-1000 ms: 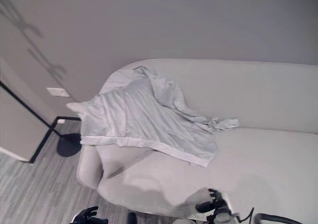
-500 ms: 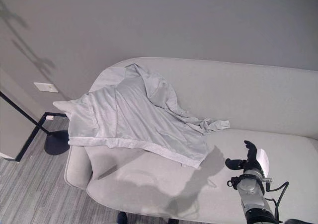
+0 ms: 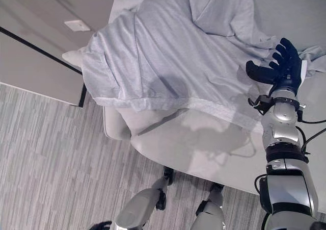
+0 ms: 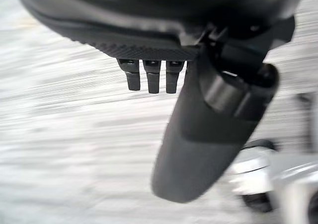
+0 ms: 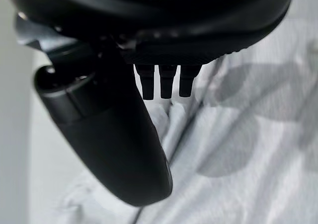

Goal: Hang the clothes on the sofa on the clothes rack.

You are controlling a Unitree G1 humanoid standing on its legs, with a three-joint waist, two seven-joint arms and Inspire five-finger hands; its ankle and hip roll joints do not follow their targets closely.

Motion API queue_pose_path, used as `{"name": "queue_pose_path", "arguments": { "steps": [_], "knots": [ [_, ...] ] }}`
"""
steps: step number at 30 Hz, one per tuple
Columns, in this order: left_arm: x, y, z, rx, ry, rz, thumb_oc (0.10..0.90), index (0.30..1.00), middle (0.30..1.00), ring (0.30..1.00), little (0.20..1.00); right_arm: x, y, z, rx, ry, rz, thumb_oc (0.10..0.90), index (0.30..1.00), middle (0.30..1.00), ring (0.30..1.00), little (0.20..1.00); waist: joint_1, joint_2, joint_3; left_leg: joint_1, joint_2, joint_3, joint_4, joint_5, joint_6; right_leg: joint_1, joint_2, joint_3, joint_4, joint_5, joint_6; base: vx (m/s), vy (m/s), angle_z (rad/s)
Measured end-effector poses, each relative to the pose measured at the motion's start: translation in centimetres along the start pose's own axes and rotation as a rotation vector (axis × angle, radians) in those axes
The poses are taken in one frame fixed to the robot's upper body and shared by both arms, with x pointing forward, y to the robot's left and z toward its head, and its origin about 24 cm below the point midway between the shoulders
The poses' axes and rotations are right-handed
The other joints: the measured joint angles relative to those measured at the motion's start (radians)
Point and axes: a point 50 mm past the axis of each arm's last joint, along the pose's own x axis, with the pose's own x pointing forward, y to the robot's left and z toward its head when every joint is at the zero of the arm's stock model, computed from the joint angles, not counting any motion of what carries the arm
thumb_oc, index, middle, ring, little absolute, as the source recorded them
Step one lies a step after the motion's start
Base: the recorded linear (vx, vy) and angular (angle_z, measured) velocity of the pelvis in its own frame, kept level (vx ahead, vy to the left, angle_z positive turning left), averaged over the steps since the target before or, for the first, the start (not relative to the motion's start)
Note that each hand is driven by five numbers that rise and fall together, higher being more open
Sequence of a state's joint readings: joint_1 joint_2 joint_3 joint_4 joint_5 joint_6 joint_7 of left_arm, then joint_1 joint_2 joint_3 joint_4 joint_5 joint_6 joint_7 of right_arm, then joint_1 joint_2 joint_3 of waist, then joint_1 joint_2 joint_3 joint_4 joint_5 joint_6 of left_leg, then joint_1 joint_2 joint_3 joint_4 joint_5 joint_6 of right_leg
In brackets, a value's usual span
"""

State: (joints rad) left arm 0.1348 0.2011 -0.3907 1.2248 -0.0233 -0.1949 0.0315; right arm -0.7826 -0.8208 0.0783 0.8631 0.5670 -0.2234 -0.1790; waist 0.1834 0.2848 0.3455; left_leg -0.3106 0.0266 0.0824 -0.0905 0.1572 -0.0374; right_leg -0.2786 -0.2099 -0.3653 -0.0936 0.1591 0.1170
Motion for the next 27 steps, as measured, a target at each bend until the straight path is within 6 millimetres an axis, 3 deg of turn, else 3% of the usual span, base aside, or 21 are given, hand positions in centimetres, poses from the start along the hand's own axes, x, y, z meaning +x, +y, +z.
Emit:
{"name": "queue_pose_path", "arguments": {
  "steps": [4, 9, 11, 16, 17, 18, 27],
  "knots": [
    [0.2, -0.2, 1.3, 0.028, -0.066, -0.015, 0.800, 0.900, 0.900, 0.900, 0.900, 0.8, 0.2, 0.8, 0.019, 0.003, 0.008, 0.800, 0.900, 0.900, 0.900, 0.900, 0.002, -0.015, 0.012, -0.012, -0.013, -0.012, 0.000, 0.000, 0.000, -0.005, -0.014, -0.005, 0.000, -0.009, 0.009, 0.02, 0.017, 0.09],
    [0.4, -0.2, 3.6, 0.058, -0.164, -0.022, 0.800, 0.900, 0.900, 0.900, 0.900, 0.9, 1.4, 1.2, 0.054, -0.008, 0.091, 0.800, 0.900, 0.900, 0.900, 0.900, 0.008, 0.024, 0.028, -0.017, -0.027, -0.036, 0.000, 0.000, 0.000, 0.004, -0.026, -0.023, 0.000, -0.018, 0.020, 0.04, 0.002, 0.13],
    [0.5, -0.1, 4.0, 0.061, -0.186, -0.018, 0.800, 0.900, 0.900, 0.900, 0.900, 0.4, 2.0, 0.4, 0.015, 0.009, 0.141, 0.800, 0.900, 0.900, 0.900, 0.900, 0.008, 0.045, 0.036, -0.024, -0.029, -0.049, 0.000, 0.000, 0.000, 0.004, -0.028, -0.036, 0.000, -0.018, 0.021, 0.02, -0.021, 0.15],
    [0.5, 0.0, 4.0, 0.059, -0.187, -0.010, 0.800, 0.900, 0.900, 0.900, 0.900, -0.7, 3.8, -1.7, -0.142, 0.063, 0.293, 0.800, 0.900, 0.900, 0.900, 0.900, 0.011, 0.047, 0.037, -0.029, -0.030, -0.057, 0.001, 0.001, 0.000, 0.004, -0.029, -0.046, 0.000, -0.019, 0.023, -0.02, -0.019, 0.05],
    [0.5, 0.1, 4.1, 0.058, -0.188, -0.005, 0.800, 0.900, 0.900, 0.900, 0.900, -0.9, 4.3, -1.9, -0.193, 0.066, 0.336, 0.584, 0.575, 0.575, 0.575, 0.575, 0.011, 0.047, 0.037, -0.030, -0.030, -0.059, 0.001, 0.001, 0.000, 0.004, -0.029, -0.048, 0.000, -0.020, 0.023, -0.02, 0.003, 0.04],
    [0.5, 0.1, 4.1, 0.058, -0.190, -0.003, 0.800, 0.900, 0.900, 0.900, 0.900, -1.0, 4.4, -2.0, -0.206, 0.068, 0.350, 0.400, 0.300, 0.300, 0.300, 0.300, 0.010, 0.047, 0.037, -0.030, -0.031, -0.061, 0.001, 0.001, 0.000, 0.005, -0.029, -0.050, 0.000, -0.020, 0.023, -0.01, 0.011, 0.06],
    [0.6, 0.5, 4.9, 0.060, -0.214, 0.016, 0.800, 0.900, 0.900, 0.900, 0.900, -1.4, 3.7, -3.5, -0.359, 0.125, 0.387, 0.400, 0.300, 0.300, 0.300, 0.300, 0.004, 0.046, 0.038, 0.007, -0.035, -0.085, 0.001, 0.006, -0.001, 0.057, -0.031, -0.076, 0.000, -0.024, 0.026, -0.02, -0.010, 0.08]
  ]
}}
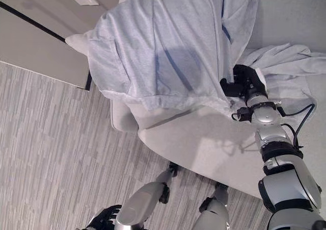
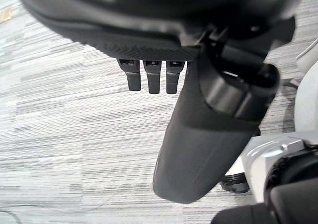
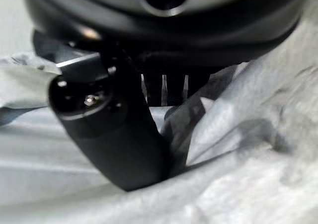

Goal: Hang the clothes on the sofa on the clothes rack.

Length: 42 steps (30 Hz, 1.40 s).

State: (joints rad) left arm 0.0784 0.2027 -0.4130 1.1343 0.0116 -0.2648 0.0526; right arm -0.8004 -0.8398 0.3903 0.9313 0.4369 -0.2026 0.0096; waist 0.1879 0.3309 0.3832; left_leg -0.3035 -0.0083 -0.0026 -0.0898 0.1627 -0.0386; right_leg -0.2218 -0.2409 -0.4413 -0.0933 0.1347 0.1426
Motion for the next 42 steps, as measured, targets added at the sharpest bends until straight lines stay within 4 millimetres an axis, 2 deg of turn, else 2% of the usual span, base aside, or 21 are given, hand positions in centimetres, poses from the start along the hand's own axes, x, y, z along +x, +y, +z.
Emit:
{"name": "queue_pose_path", "arguments": {
  "steps": [7, 9, 11, 13, 14, 17, 18, 19, 21, 23, 24, 26, 28, 30, 34, 35, 36, 39, 42],
  "knots": [
    [0.1, 0.3, 0.2, 0.025, -0.008, 0.011, 0.800, 0.900, 0.900, 0.900, 0.900, -1.5, 0.0, -2.9, -0.009, 0.070, -0.018, 0.400, 0.300, 0.300, 0.300, 0.300, -0.005, -0.008, 0.006, 0.030, -0.002, -0.023, 0.000, 0.001, -0.002, 0.044, 0.000, -0.024, 0.000, -0.007, 0.002, -0.04, -0.018, 0.09],
    [0.3, 0.5, 0.7, 0.045, -0.023, 0.024, 0.800, 0.900, 0.900, 0.900, 0.900, -2.3, 0.5, -4.3, 0.072, 0.096, -0.044, 0.400, 0.300, 0.300, 0.300, 0.300, -0.011, -0.011, 0.009, 0.035, -0.002, -0.032, 0.000, 0.003, -0.004, 0.056, 0.001, -0.036, 0.000, -0.008, 0.001, -0.03, -0.029, 0.15],
    [0.5, 0.8, 1.1, 0.047, -0.027, 0.038, 0.800, 0.900, 0.900, 0.900, 0.900, -3.0, 1.7, -5.7, 0.253, 0.113, -0.090, 0.400, 0.300, 0.300, 0.300, 0.300, -0.021, -0.020, 0.015, 0.042, -0.002, -0.034, 0.000, 0.004, -0.005, 0.067, 0.002, -0.041, 0.000, -0.007, 0.001, -0.01, -0.010, 0.06],
    [0.6, 1.0, 1.4, 0.047, -0.029, 0.057, 0.800, 0.900, 0.900, 0.900, 0.900, -3.9, 4.2, -7.4, 0.572, 0.144, -0.159, 0.400, 0.300, 0.300, 0.300, 0.300, -0.039, -0.035, 0.026, 0.072, -0.003, -0.033, 0.000, 0.004, -0.005, 0.096, 0.001, -0.040, 0.000, -0.010, 0.001, 0.00, 0.000, 0.00],
    [0.7, 1.1, 1.6, 0.044, -0.036, 0.062, 0.800, 0.900, 0.900, 0.900, 0.900, -4.4, 5.7, -8.1, 0.652, 0.177, -0.155, 0.400, 0.300, 0.300, 0.300, 0.300, -0.051, -0.044, 0.024, 0.080, -0.003, -0.033, -0.001, 0.003, -0.006, 0.105, 0.000, -0.039, 0.000, -0.013, 0.000, 0.00, 0.000, 0.00],
    [1.0, 1.3, 2.1, 0.025, -0.036, 0.077, 0.800, 0.900, 0.900, 0.900, 0.900, -5.5, 8.4, -8.4, 0.852, 0.178, -0.155, 0.400, 0.300, 0.300, 0.300, 0.300, -0.071, -0.051, 0.025, 0.096, -0.001, -0.033, 0.000, 0.002, -0.007, 0.121, 0.004, -0.041, 0.000, -0.012, 0.000, 0.05, -0.023, 0.01],
    [1.0, 1.4, 1.9, 0.009, -0.015, 0.089, 0.800, 0.900, 0.900, 0.900, 0.900, -6.9, 10.7, -8.7, 1.006, 0.182, -0.153, 0.400, 0.300, 0.300, 0.300, 0.300, -0.083, -0.066, 0.021, 0.125, 0.001, -0.033, -0.001, -0.001, -0.010, 0.151, 0.005, -0.042, 0.000, -0.016, -0.001, 0.05, -0.021, 0.02],
    [1.0, 1.4, 1.7, 0.008, -0.005, 0.094, 0.800, 0.900, 0.900, 0.900, 0.900, -7.7, 12.0, -9.0, 1.074, 0.197, -0.149, 0.400, 0.300, 0.300, 0.300, 0.300, -0.085, -0.077, 0.017, 0.142, 0.002, -0.033, -0.001, -0.004, -0.015, 0.168, 0.006, -0.042, 0.000, -0.019, -0.001, 0.05, -0.011, -0.02],
    [0.9, 1.5, 1.3, 0.006, 0.011, 0.109, 0.800, 0.900, 0.900, 0.900, 0.900, -9.7, 15.3, -9.4, 1.277, 0.244, -0.144, 0.400, 0.300, 0.300, 0.300, 0.300, -0.089, -0.106, -0.017, 0.166, 0.012, -0.030, -0.002, -0.024, -0.034, 0.191, 0.014, -0.041, 0.000, -0.029, -0.006, 0.06, 0.002, -0.04],
    [0.9, 1.4, 1.3, 0.009, 0.017, 0.109, 0.800, 0.900, 0.900, 0.900, 0.900, -10.8, 17.4, -9.5, 1.404, 0.274, -0.154, 0.400, 0.300, 0.300, 0.300, 0.300, -0.088, -0.131, -0.053, 0.174, 0.014, -0.029, -0.002, -0.036, -0.041, 0.198, 0.016, -0.040, 0.000, -0.034, -0.011, 0.08, 0.016, -0.02],
    [0.9, 1.4, 1.2, 0.024, 0.024, 0.110, 0.800, 0.900, 0.900, 0.900, 0.900, -11.3, 17.8, -9.5, 1.457, 0.279, -0.168, 0.400, 0.300, 0.300, 0.300, 0.300, -0.088, -0.137, -0.066, 0.180, 0.013, -0.029, -0.002, -0.037, -0.038, 0.204, 0.016, -0.040, 0.000, -0.034, -0.011, 0.05, 0.009, 0.01],
    [0.7, 1.3, 0.7, 0.040, 0.048, 0.111, 0.800, 0.900, 0.900, 0.900, 0.900, -11.7, 18.1, -9.2, 1.514, 0.261, -0.182, 0.400, 0.300, 0.300, 0.300, 0.300, -0.083, -0.146, -0.090, 0.191, 0.010, -0.027, -0.002, -0.040, -0.034, 0.214, 0.011, -0.038, -0.001, -0.034, -0.010, 0.06, -0.008, -0.02],
    [0.6, 1.1, 0.4, 0.041, 0.058, 0.108, 0.800, 0.900, 0.900, 0.900, 0.900, -11.5, 17.4, -8.5, 1.559, 0.216, -0.192, 0.400, 0.300, 0.300, 0.300, 0.300, -0.081, -0.149, -0.110, 0.200, 0.005, -0.027, -0.003, -0.048, -0.031, 0.224, 0.008, -0.039, -0.001, -0.032, -0.008, 0.08, -0.019, 0.02],
    [0.2, 0.6, -0.6, 0.042, 0.090, 0.102, 0.800, 0.900, 0.900, 0.900, 0.900, -11.1, 16.3, -7.1, 1.608, 0.104, -0.211, 0.400, 0.300, 0.300, 0.300, 0.300, -0.081, -0.159, -0.139, 0.212, 0.004, -0.028, -0.005, -0.052, -0.028, 0.236, 0.005, -0.038, -0.001, -0.034, -0.007, 0.07, -0.015, 0.00],
    [0.0, -0.1, -1.1, 0.070, 0.102, 0.083, 0.800, 0.900, 0.900, 0.900, 0.900, -10.4, 14.0, -4.4, 1.696, -0.095, -0.245, 0.400, 0.300, 0.300, 0.300, 0.300, -0.082, -0.166, -0.169, 0.225, 0.004, -0.026, -0.002, -0.053, -0.028, 0.249, 0.007, -0.038, 0.000, -0.035, -0.004, 0.06, -0.008, -0.01],
    [-0.1, -0.4, -1.3, 0.109, 0.106, 0.074, 0.800, 0.900, 0.900, 0.900, 0.900, -10.2, 13.4, -2.8, 1.765, -0.192, -0.249, 0.400, 0.300, 0.300, 0.300, 0.300, -0.082, -0.167, -0.180, 0.230, 0.006, -0.024, -0.002, -0.050, -0.023, 0.253, 0.008, -0.038, 0.000, -0.033, -0.001, 0.06, -0.007, -0.04],
    [-0.2, -0.4, -1.4, 0.124, 0.106, 0.070, 0.800, 0.900, 0.900, 0.900, 0.900, -10.1, 13.2, -2.1, 1.779, -0.232, -0.245, 0.400, 0.300, 0.300, 0.300, 0.300, -0.083, -0.169, -0.185, 0.237, 0.007, -0.019, -0.002, -0.047, -0.020, 0.257, 0.009, -0.034, -0.001, -0.033, -0.001, 0.05, -0.017, -0.07],
    [-0.3, -0.5, -1.7, 0.130, 0.127, 0.071, 0.800, 0.900, 0.900, 0.900, 0.900, -9.5, 12.3, -0.3, 1.877, -0.342, -0.272, 0.400, 0.300, 0.300, 0.300, 0.300, -0.072, -0.178, -0.211, 0.253, 0.010, -0.021, -0.002, -0.054, -0.028, 0.275, 0.012, -0.037, 0.000, -0.040, -0.001, 0.02, -0.013, 0.02],
    [-0.1, -0.2, -1.4, 0.137, 0.124, 0.080, 0.800, 0.900, 0.900, 0.900, 0.900, -9.0, 11.3, 1.8, 1.951, -0.461, -0.306, 0.400, 0.300, 0.300, 0.300, 0.300, -0.041, -0.191, -0.234, 0.262, 0.012, -0.025, -0.002, -0.056, -0.030, 0.286, 0.016, -0.040, -0.001, -0.046, 0.000, 0.02, -0.030, 0.03]
  ]
}}
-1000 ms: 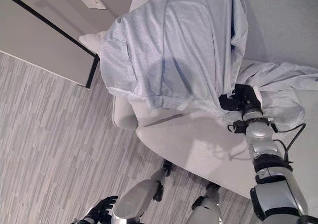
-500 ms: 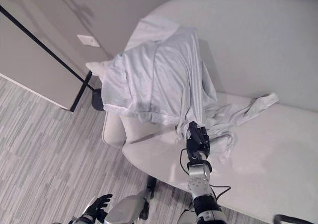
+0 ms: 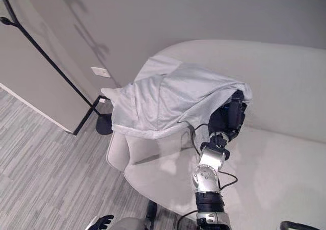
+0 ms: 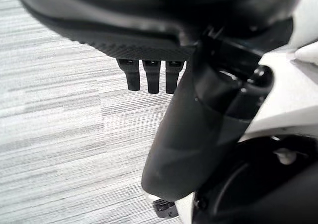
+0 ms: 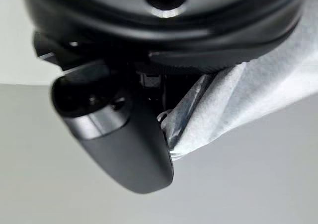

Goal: Hang the clothes on the sofa on the clothes rack.

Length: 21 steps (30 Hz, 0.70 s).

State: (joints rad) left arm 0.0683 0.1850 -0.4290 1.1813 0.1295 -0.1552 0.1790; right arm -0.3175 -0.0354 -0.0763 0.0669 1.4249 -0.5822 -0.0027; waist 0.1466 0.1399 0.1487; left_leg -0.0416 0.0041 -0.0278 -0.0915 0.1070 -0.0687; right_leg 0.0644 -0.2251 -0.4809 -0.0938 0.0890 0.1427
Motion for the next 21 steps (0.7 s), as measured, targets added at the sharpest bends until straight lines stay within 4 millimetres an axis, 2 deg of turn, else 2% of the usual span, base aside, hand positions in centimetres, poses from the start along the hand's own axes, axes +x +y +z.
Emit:
{"name": "queue_pose_path", "arguments": {
  "steps": [1, 4, 6, 11, 13, 14, 15, 17, 18, 19, 21],
  "knots": [
    [0.1, 0.4, 0.2, 0.019, -0.003, 0.005, 0.800, 0.900, 0.900, 0.900, 0.900, 0.8, 1.4, -0.1, 0.027, -0.031, 0.036, 0.400, 0.300, 0.300, 0.300, 0.300, 0.018, -0.011, -0.003, 0.009, 0.000, -0.002, 0.000, 0.001, 0.001, 0.010, 0.002, -0.002, 0.000, -0.001, 0.001, 0.00, -0.020, 0.08],
    [-0.2, 1.5, 0.1, 0.108, -0.043, 0.004, 0.800, 0.900, 0.900, 0.900, 0.900, 1.5, 2.7, -0.6, 0.059, -0.055, 0.031, 0.400, 0.300, 0.300, 0.300, 0.300, 0.034, -0.047, -0.021, 0.019, 0.002, -0.003, 0.000, 0.000, 0.000, 0.021, 0.002, -0.001, 0.000, -0.006, 0.001, 0.01, -0.005, 0.01],
    [-0.2, 1.9, 0.3, 0.109, -0.057, 0.013, 0.800, 0.900, 0.900, 0.900, 0.900, 1.7, 3.2, -0.6, 0.051, -0.065, 0.045, 0.400, 0.300, 0.300, 0.300, 0.300, 0.044, -0.057, -0.026, 0.020, 0.002, -0.002, 0.000, 0.000, 0.000, 0.021, 0.002, 0.000, 0.000, -0.007, 0.001, 0.00, 0.000, 0.00],
    [-0.2, 3.9, 2.9, 0.110, -0.180, 0.063, 0.800, 0.900, 0.900, 0.900, 0.900, 4.2, 7.2, -0.5, 0.120, -0.117, 0.088, 0.400, 0.300, 0.300, 0.300, 0.300, 0.073, -0.071, -0.028, 0.029, 0.003, 0.003, 0.000, 0.001, 0.001, 0.028, 0.001, 0.005, 0.000, -0.004, 0.004, 0.01, -0.011, -0.03],
    [-0.9, 5.9, 6.8, -0.029, -0.344, 0.118, 0.800, 0.900, 0.900, 0.900, 0.900, 5.9, 10.6, 0.6, 0.066, -0.156, 0.204, 0.400, 0.300, 0.300, 0.300, 0.300, 0.076, -0.092, -0.026, 0.033, 0.005, 0.004, 0.000, 0.000, 0.001, 0.032, 0.004, 0.006, 0.000, -0.004, 0.004, 0.03, -0.025, 0.00],
    [-1.1, 6.2, 8.4, -0.071, -0.405, 0.126, 0.800, 0.900, 0.900, 0.900, 0.900, 6.3, 11.5, 0.9, 0.052, -0.168, 0.237, 0.400, 0.300, 0.300, 0.300, 0.300, 0.077, -0.099, -0.029, 0.034, 0.005, 0.004, 0.000, 0.001, 0.002, 0.033, 0.004, 0.006, 0.000, -0.004, 0.004, 0.00, 0.000, 0.00],
    [-1.5, 6.8, 11.1, -0.117, -0.511, 0.137, 0.800, 0.900, 0.900, 0.900, 0.900, 6.8, 13.1, 1.3, 0.028, -0.191, 0.299, 0.400, 0.300, 0.300, 0.300, 0.300, 0.075, -0.110, -0.032, 0.043, 0.006, 0.006, 0.001, 0.002, 0.002, 0.039, 0.006, 0.008, 0.000, -0.004, 0.004, 0.00, -0.011, -0.08],
    [-2.4, 7.9, 14.7, -0.163, -0.659, 0.150, 0.800, 0.900, 0.900, 0.900, 0.900, 7.6, 15.5, 0.9, -0.022, -0.207, 0.382, 0.400, 0.300, 0.300, 0.300, 0.300, 0.068, -0.133, -0.042, 0.053, 0.012, 0.021, 0.000, 0.000, 0.001, 0.043, 0.014, 0.025, 0.000, -0.004, 0.004, 0.02, -0.023, -0.21],
    [-2.7, 8.3, 16.0, -0.169, -0.709, 0.156, 0.800, 0.900, 0.900, 0.900, 0.900, 7.9, 16.2, 0.9, -0.035, -0.218, 0.407, 0.400, 0.300, 0.300, 0.300, 0.300, 0.051, -0.144, -0.048, 0.058, 0.016, 0.026, 0.001, -0.009, 0.000, 0.042, 0.017, 0.031, 0.000, -0.006, 0.002, 0.03, -0.042, -0.27],
    [-3.4, 9.2, 18.1, -0.182, -0.786, 0.176, 0.800, 0.900, 0.900, 0.900, 0.900, 9.1, 17.7, 0.6, -0.107, -0.224, 0.438, 0.400, 0.300, 0.300, 0.300, 0.300, 0.041, -0.160, -0.056, 0.065, 0.020, 0.033, 0.001, -0.009, 0.005, 0.044, 0.022, 0.040, 0.000, -0.006, 0.000, 0.01, -0.022, -0.21],
    [-4.5, 9.9, 20.6, -0.212, -0.888, 0.186, 0.800, 0.900, 0.900, 0.900, 0.900, 10.5, 20.2, 0.7, -0.158, -0.236, 0.475, 0.400, 0.300, 0.300, 0.300, 0.300, 0.031, -0.180, -0.069, 0.076, 0.026, 0.047, 0.002, -0.013, 0.002, 0.044, 0.027, 0.057, 0.000, -0.007, -0.001, 0.01, -0.031, -0.25]
  ]
}}
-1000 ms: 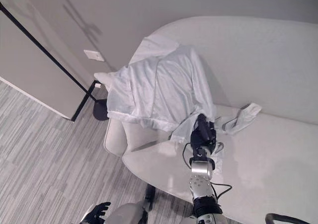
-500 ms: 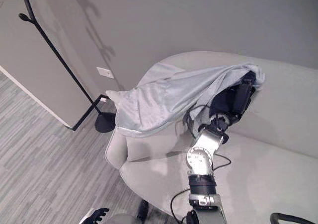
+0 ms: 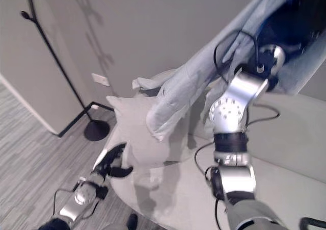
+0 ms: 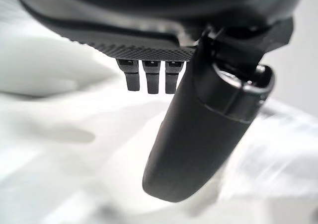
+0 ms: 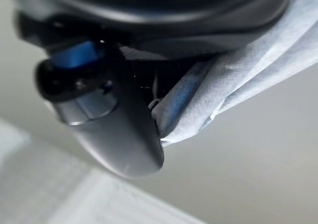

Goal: Hang the clothes on the sofa on the clothes rack.

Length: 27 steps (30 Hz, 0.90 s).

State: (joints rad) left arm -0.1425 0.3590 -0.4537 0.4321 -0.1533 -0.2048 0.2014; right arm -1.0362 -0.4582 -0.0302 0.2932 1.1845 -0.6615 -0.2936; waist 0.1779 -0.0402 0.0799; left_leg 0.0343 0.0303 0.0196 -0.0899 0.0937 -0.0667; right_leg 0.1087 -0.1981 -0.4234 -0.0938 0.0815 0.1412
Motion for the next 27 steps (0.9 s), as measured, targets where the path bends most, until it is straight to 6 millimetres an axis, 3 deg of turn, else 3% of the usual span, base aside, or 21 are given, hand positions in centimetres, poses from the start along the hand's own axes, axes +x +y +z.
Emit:
{"name": "queue_pose_path", "arguments": {
  "steps": [3, 4, 7, 10, 13, 17, 22, 23, 27],
  "knots": [
    [0.8, 0.2, 2.4, -0.044, -0.097, 0.021, 0.800, 0.900, 0.900, 0.900, 0.900, 3.2, 2.4, 0.0, -0.080, -0.004, 0.048, 0.400, 0.300, 0.300, 0.300, 0.300, -0.014, -0.011, -0.008, 0.006, 0.008, 0.006, 0.000, -0.002, -0.001, 0.002, 0.009, 0.007, 0.000, -0.002, -0.004, 0.03, -0.042, -0.12],
    [0.9, 0.2, 3.4, -0.067, -0.146, 0.030, 0.800, 0.900, 0.900, 0.900, 0.900, 4.5, 4.5, 0.4, -0.088, -0.019, 0.097, 0.400, 0.300, 0.300, 0.300, 0.300, -0.016, -0.014, -0.013, 0.010, 0.016, 0.012, 0.000, -0.003, -0.002, 0.003, 0.015, 0.013, 0.000, -0.004, -0.007, -0.02, -0.031, -0.10],
    [1.1, 0.9, 4.7, -0.086, -0.198, 0.089, 0.800, 0.900, 0.900, 0.900, 0.900, 5.7, 7.5, 0.8, -0.130, -0.026, 0.194, 0.400, 0.300, 0.300, 0.300, 0.300, -0.022, -0.018, -0.016, 0.012, 0.031, 0.015, 0.000, -0.003, -0.002, 0.001, 0.026, 0.018, 0.000, -0.008, -0.013, 0.01, -0.036, -0.07],
    [1.3, 2.2, 6.0, -0.106, -0.252, 0.189, 0.800, 0.900, 0.900, 0.900, 0.900, 5.5, 8.6, 0.5, -0.162, -0.019, 0.248, 0.400, 0.300, 0.300, 0.300, 0.300, -0.029, -0.028, -0.027, 0.015, 0.042, 0.019, 0.000, -0.004, -0.003, 0.002, 0.037, 0.023, 0.000, -0.013, -0.021, 0.01, -0.035, -0.06],
    [1.8, 4.0, 7.9, -0.121, -0.328, 0.319, 0.800, 0.900, 0.900, 0.900, 0.900, 4.4, 9.3, -0.7, -0.134, 0.017, 0.282, 0.400, 0.300, 0.300, 0.300, 0.300, -0.052, -0.031, -0.029, 0.022, 0.049, 0.032, 0.000, -0.005, -0.005, 0.000, 0.042, 0.036, -0.001, -0.013, -0.021, 0.00, -0.025, -0.10],
    [1.2, 4.0, 10.8, -0.192, -0.466, 0.348, 0.800, 0.900, 0.900, 0.900, 0.900, 2.5, 9.0, -1.9, -0.091, 0.073, 0.292, 0.400, 0.300, 0.300, 0.300, 0.300, -0.077, -0.043, -0.037, 0.033, 0.052, 0.058, 0.000, -0.011, -0.009, -0.002, 0.044, 0.061, 0.000, -0.012, -0.021, 0.00, -0.025, -0.20],
    [1.2, 0.1, 14.5, -0.402, -0.587, 0.139, 0.800, 0.900, 0.900, 0.900, 0.900, -2.9, 7.4, -4.4, 0.018, 0.204, 0.287, 0.400, 0.300, 0.300, 0.300, 0.300, -0.140, -0.042, -0.043, 0.046, 0.052, 0.085, 0.000, -0.017, -0.007, -0.007, 0.044, 0.092, 0.000, -0.010, -0.022, -0.02, -0.022, -0.17],
    [1.0, -1.5, 15.1, -0.484, -0.589, 0.040, 0.800, 0.900, 0.900, 0.900, 0.900, -4.0, 6.9, -5.2, 0.035, 0.244, 0.267, 0.400, 0.300, 0.300, 0.300, 0.300, -0.152, -0.039, -0.046, 0.046, 0.053, 0.092, 0.000, -0.018, -0.006, -0.011, 0.045, 0.100, 0.000, -0.009, -0.024, -0.02, -0.011, -0.15],
    [0.2, -5.3, 15.3, -0.645, -0.538, -0.225, 0.800, 0.900, 0.900, 0.900, 0.900, -5.3, 6.2, -6.6, 0.031, 0.318, 0.237, 0.400, 0.300, 0.300, 0.300, 0.300, -0.160, -0.015, -0.047, 0.048, 0.055, 0.108, 0.000, -0.018, -0.006, -0.020, 0.047, 0.119, 0.000, -0.007, -0.026, -0.05, -0.012, -0.14]
  ]
}}
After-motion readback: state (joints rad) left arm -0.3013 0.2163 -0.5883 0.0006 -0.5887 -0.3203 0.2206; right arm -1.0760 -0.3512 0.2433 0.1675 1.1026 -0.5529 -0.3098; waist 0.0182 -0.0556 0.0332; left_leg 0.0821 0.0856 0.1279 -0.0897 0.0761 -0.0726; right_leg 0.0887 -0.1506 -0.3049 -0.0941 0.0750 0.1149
